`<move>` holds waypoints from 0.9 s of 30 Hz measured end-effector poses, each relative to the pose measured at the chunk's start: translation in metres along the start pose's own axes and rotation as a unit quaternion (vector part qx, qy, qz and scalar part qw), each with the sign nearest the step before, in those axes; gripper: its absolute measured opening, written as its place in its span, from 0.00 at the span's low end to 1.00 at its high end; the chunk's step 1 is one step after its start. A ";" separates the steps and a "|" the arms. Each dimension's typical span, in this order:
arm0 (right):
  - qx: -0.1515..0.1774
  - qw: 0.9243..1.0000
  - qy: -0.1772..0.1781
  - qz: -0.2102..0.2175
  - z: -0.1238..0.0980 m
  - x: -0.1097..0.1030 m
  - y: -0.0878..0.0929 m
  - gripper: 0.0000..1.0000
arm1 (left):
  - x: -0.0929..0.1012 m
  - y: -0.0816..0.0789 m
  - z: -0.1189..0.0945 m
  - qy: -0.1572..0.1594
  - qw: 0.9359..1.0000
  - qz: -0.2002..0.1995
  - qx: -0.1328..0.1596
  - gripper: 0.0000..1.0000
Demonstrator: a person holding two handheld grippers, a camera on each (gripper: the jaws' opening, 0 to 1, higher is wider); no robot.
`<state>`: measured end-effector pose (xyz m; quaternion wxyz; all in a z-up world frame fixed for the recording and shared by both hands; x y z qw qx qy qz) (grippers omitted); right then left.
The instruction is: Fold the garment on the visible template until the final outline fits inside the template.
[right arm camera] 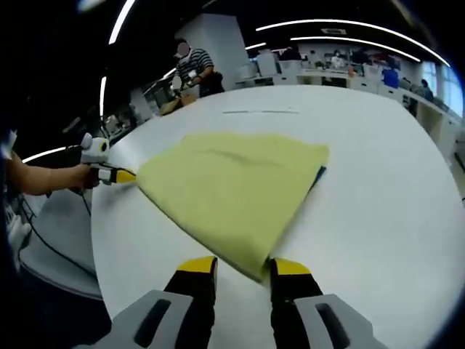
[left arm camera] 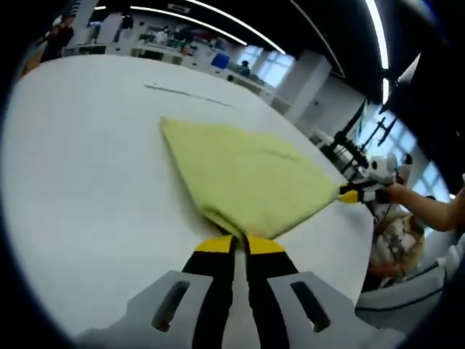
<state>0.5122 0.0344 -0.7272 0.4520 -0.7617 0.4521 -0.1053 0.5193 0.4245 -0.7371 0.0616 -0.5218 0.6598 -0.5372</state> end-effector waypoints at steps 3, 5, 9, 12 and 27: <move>0.000 1.000 0.000 0.000 0.000 0.000 0.000 0.25 | -0.001 -0.001 0.001 -0.002 1.000 -0.006 0.004 0.00; -0.002 1.000 0.001 -0.001 -0.001 0.000 0.001 0.25 | 0.000 -0.001 0.002 0.000 1.000 -0.007 0.004 0.00; 0.000 1.000 0.003 -0.002 0.000 0.001 0.001 0.22 | 0.001 0.000 0.004 -0.001 1.000 -0.013 0.002 0.00; 0.003 1.000 0.005 0.002 -0.001 0.002 0.001 0.16 | 0.001 0.000 0.004 -0.003 1.000 -0.011 0.003 0.00; 0.013 1.000 0.005 0.008 -0.006 0.005 0.000 0.00 | 0.004 -0.005 -0.004 0.000 1.000 0.009 -0.003 0.00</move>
Point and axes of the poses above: the point that each gripper's makers call its tool centre point, and the gripper's own axes: z roughly forward along the fingers, x roughly to its right, y roughly out of its underside, the point moved 7 cm from there along -z, roughly backward along the fingers, and after that the axes turned 7 degrees about x, right-handed, at the moved point
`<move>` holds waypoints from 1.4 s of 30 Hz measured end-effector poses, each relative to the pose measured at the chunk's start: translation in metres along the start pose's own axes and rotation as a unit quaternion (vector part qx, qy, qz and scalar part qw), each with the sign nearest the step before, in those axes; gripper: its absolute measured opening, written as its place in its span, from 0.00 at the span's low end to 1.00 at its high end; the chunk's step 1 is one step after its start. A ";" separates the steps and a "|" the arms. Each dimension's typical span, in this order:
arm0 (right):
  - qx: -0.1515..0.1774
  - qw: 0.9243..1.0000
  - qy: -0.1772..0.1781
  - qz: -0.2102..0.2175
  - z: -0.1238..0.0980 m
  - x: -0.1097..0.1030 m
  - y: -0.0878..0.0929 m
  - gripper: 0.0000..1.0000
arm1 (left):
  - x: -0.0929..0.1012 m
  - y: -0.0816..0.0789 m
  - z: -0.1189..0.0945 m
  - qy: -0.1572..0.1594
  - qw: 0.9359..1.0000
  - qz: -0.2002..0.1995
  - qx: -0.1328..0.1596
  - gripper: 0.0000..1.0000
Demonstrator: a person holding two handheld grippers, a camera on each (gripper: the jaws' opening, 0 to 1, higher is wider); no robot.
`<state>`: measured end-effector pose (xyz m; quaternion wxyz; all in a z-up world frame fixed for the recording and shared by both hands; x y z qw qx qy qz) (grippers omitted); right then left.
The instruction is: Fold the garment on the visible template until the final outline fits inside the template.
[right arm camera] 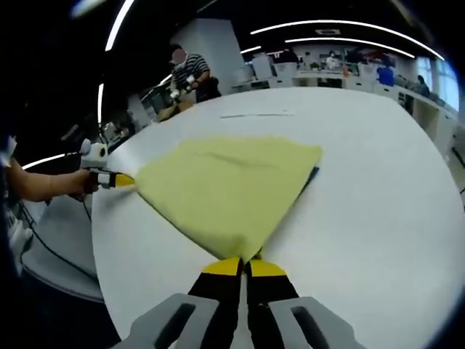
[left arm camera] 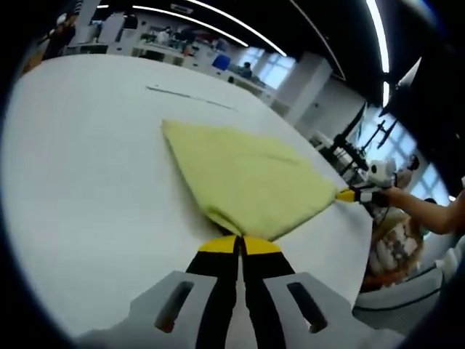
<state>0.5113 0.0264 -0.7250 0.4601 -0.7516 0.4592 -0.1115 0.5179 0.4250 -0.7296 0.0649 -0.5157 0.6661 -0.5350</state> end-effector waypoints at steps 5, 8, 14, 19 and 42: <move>0.000 1.000 0.001 -0.007 -0.002 0.001 0.000 0.00 | 0.000 -0.002 -0.004 0.000 1.000 0.016 -0.005 0.00; 0.000 1.000 0.002 -0.011 -0.002 0.000 0.000 0.00 | -0.002 -0.002 -0.007 -0.004 1.000 0.026 -0.010 0.00; -0.002 1.000 0.005 -0.015 -0.002 0.000 0.001 0.00 | -0.005 -0.003 -0.013 -0.010 0.999 0.044 -0.017 0.00; -0.003 1.000 0.007 -0.015 -0.003 0.000 0.001 0.00 | -0.010 -0.006 -0.021 -0.023 0.997 0.069 -0.023 0.00; -0.009 1.000 -0.001 0.020 -0.009 0.003 0.002 0.02 | -0.011 -0.008 -0.015 -0.010 0.994 0.099 -0.040 0.10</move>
Point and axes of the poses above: the point that each gripper's makers call its tool centre point, and the gripper's own axes: z roughly forward along the fingers, x roughly to its right, y roughly out of its underside, the point moved 7 cm from there along -z, roughly backward along the fingers, and after that the axes turned 7 degrees about x, right-handed, at the moved point
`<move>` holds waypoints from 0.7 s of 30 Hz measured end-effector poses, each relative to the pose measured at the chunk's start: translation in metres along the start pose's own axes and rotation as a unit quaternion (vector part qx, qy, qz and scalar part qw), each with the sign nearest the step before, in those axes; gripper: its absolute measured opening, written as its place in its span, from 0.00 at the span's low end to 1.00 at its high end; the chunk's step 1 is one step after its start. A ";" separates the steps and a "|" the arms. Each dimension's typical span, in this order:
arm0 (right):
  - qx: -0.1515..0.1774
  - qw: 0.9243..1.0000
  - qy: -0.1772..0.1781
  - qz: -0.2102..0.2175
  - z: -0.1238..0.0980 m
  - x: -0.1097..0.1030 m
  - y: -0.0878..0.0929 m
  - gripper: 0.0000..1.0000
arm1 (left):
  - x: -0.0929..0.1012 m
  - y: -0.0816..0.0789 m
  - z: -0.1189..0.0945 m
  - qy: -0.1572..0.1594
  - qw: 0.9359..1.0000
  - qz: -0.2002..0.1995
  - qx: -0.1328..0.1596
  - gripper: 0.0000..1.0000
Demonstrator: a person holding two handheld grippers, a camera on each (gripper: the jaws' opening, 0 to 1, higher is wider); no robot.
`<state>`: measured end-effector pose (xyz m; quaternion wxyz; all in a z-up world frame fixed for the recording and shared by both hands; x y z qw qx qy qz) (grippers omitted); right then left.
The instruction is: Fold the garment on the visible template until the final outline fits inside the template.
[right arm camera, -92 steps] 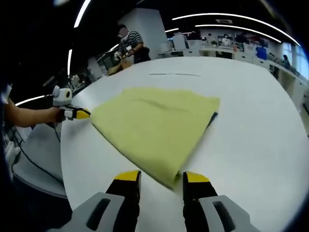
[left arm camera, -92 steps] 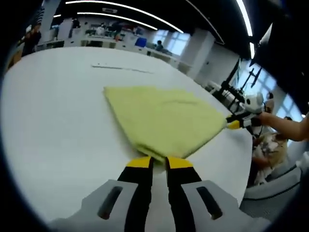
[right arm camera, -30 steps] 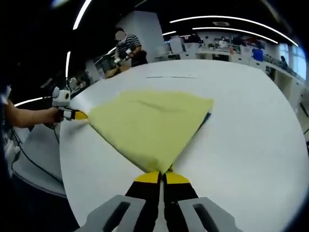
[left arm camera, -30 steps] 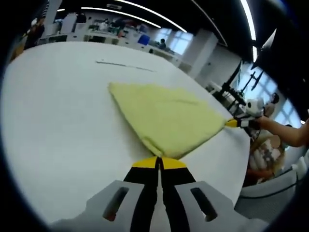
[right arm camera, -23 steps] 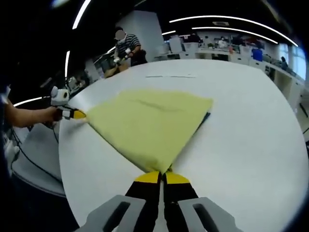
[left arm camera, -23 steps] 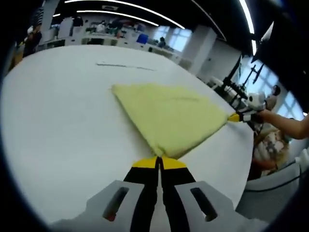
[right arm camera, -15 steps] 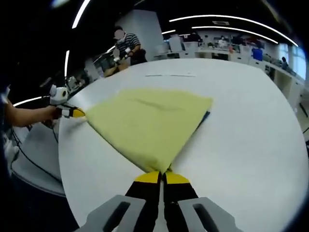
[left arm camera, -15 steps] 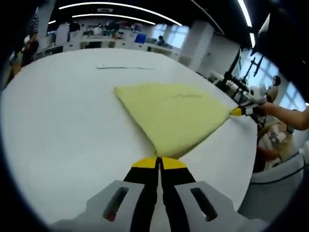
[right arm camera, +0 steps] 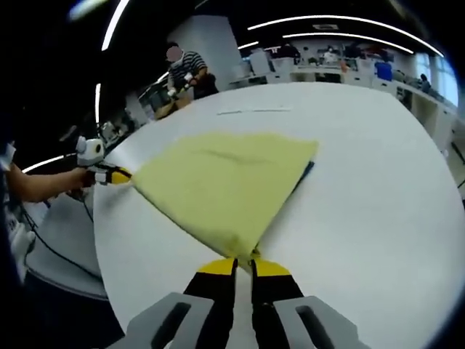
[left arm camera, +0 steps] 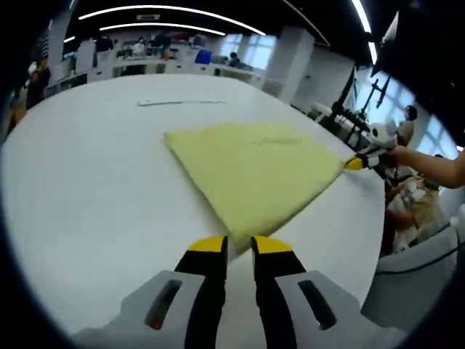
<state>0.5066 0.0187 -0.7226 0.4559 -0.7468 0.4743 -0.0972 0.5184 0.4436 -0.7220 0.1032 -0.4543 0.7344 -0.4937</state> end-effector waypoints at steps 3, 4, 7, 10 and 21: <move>0.006 1.000 -0.001 0.006 0.000 0.000 -0.002 0.00 | 0.000 -0.001 0.003 0.003 1.000 -0.015 0.000 0.08; 0.005 1.000 -0.001 0.007 0.001 0.000 -0.002 0.00 | 0.000 0.000 0.003 0.004 1.000 -0.020 -0.001 0.06; 0.002 1.000 0.003 0.007 0.001 0.000 -0.002 0.00 | -0.001 0.002 0.003 0.000 1.000 -0.025 -0.006 0.03; -0.001 1.000 0.003 0.007 0.001 -0.001 0.000 0.00 | -0.001 0.004 0.003 -0.005 0.999 -0.031 -0.010 0.01; -0.003 1.000 0.003 -0.016 -0.001 -0.002 0.000 0.00 | -0.001 0.005 0.002 -0.014 0.999 -0.030 -0.008 0.00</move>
Point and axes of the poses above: the point that each gripper's makers call its tool centre point, and the gripper's own axes: z roughly forward along the fingers, x roughly to its right, y roughly out of its underside, the point moved 7 cm from there along -z, roughly backward along the fingers, and after that the axes turned 7 degrees about x, right-handed, at the moved point
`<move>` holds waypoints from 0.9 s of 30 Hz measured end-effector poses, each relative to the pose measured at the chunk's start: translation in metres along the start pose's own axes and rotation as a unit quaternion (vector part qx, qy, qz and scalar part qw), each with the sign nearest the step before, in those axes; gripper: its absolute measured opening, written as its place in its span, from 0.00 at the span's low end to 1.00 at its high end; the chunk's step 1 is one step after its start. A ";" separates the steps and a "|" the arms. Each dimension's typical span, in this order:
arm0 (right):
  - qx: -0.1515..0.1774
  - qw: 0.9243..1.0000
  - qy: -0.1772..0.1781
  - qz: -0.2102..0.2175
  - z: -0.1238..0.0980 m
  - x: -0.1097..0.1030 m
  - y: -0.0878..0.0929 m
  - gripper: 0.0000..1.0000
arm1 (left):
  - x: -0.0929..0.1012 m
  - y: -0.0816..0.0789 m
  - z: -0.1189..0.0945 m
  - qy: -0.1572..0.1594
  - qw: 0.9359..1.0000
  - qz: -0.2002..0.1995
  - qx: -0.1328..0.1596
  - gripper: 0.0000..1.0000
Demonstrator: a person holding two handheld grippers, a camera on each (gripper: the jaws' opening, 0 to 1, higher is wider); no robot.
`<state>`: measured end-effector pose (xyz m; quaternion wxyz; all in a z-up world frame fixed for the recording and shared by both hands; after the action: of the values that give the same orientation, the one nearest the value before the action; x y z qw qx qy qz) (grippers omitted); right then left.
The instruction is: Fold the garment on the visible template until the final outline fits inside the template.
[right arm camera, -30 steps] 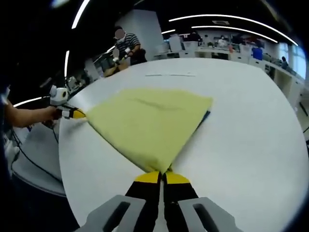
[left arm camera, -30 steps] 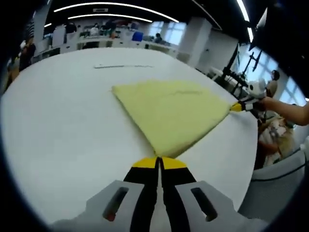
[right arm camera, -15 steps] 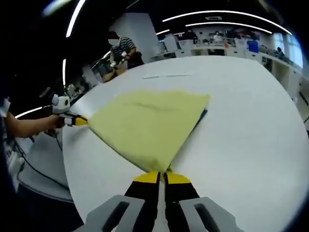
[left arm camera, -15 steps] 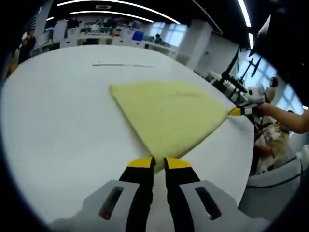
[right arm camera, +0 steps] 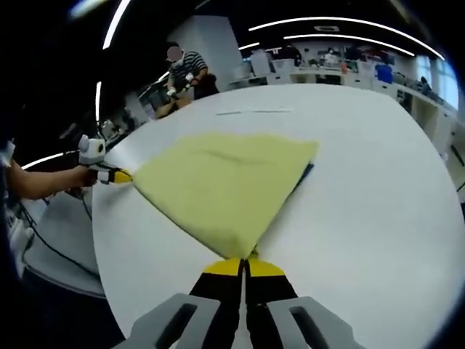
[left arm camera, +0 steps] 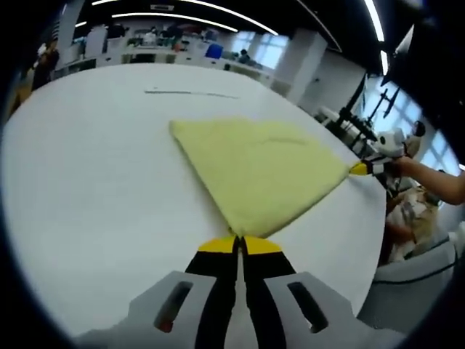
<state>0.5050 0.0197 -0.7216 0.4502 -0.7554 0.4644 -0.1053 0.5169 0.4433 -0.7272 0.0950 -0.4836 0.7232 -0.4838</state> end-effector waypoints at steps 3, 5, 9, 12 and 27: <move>0.001 1.000 0.000 -0.001 -0.001 0.000 0.001 0.00 | 0.000 0.001 0.000 -0.002 1.000 -0.002 0.000 0.00; -0.001 1.000 0.000 -0.002 -0.001 -0.001 0.002 0.00 | 0.001 0.001 -0.001 -0.004 1.000 -0.002 0.000 0.00; -0.005 1.000 0.000 -0.005 -0.003 -0.003 0.005 0.00 | 0.003 0.003 -0.003 -0.005 1.000 0.005 -0.002 0.00; -0.005 1.000 -0.001 -0.005 -0.004 -0.005 0.006 0.00 | 0.003 0.005 -0.005 -0.004 1.000 0.009 -0.004 0.00; -0.001 1.000 0.001 0.003 -0.011 -0.012 0.018 0.00 | 0.009 0.014 -0.012 -0.005 1.000 0.016 -0.006 0.00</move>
<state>0.4815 0.0196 -0.7259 0.4494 -0.7543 0.4673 -0.1038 0.4962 0.4440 -0.7294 0.1034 -0.4745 0.7334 -0.4757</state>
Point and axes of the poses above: the point that each gripper's makers call its tool centre point, and the gripper's own axes: z roughly forward along the fingers, x roughly to its right, y roughly out of its underside, the point moved 7 cm from there along -z, roughly backward along the fingers, and after that the axes turned 7 degrees about x, right-handed, at the moved point
